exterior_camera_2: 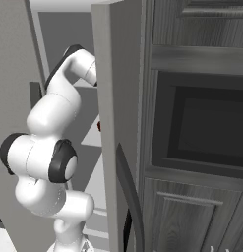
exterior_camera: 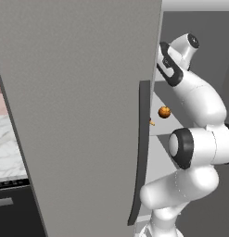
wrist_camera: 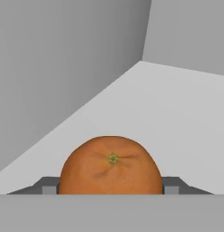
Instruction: Take the tangerine, steak, and orange from the freezer and place them in the bowl on the counter.
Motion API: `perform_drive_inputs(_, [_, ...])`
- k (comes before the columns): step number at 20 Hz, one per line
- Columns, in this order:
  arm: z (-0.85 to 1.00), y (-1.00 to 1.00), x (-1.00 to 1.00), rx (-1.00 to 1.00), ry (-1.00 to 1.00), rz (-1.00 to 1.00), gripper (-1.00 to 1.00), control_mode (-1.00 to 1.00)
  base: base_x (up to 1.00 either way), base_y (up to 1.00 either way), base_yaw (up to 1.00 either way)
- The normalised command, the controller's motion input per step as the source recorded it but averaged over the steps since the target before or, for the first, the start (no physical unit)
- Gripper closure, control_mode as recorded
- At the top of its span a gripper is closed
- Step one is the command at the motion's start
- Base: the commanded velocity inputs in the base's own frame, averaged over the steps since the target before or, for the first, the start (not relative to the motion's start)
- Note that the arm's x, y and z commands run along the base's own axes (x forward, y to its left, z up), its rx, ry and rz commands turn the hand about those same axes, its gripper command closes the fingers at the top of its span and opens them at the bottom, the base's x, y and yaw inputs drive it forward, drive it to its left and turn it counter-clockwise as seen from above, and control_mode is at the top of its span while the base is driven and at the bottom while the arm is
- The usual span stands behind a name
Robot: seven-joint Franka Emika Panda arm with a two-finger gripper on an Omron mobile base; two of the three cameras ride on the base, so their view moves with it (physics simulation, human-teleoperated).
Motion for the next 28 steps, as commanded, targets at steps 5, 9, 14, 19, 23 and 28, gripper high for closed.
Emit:
perform_drive_inputs(5, [0.0, -0.08, -0.65, 0.0, 0.0, 0.0, 1.0, -1.0, 0.0, 0.0, 0.0])
perform_drive_inputs(9, [0.04, 0.0, -1.0, 0.0, 0.0, 0.0, 1.0, -1.0, 0.0, 0.0, 0.0])
perform_drive_inputs(14, [0.0, 0.04, -0.98, 0.0, 0.0, -0.06, 1.0, -1.0, 0.0, 0.0, 0.0])
perform_drive_inputs(19, [0.2, 0.0, -0.92, 0.0, 0.0, -0.16, 1.0, -1.0, 0.0, 0.0, 0.0])
perform_drive_inputs(23, [0.21, 0.02, -0.78, 0.0, 0.0, -0.28, 1.0, -1.0, 0.0, 0.0, 0.0])
perform_drive_inputs(28, [0.33, 0.0, -0.84, 0.0, 0.0, -0.25, 1.0, -1.0, 0.0, 0.0, 0.0])
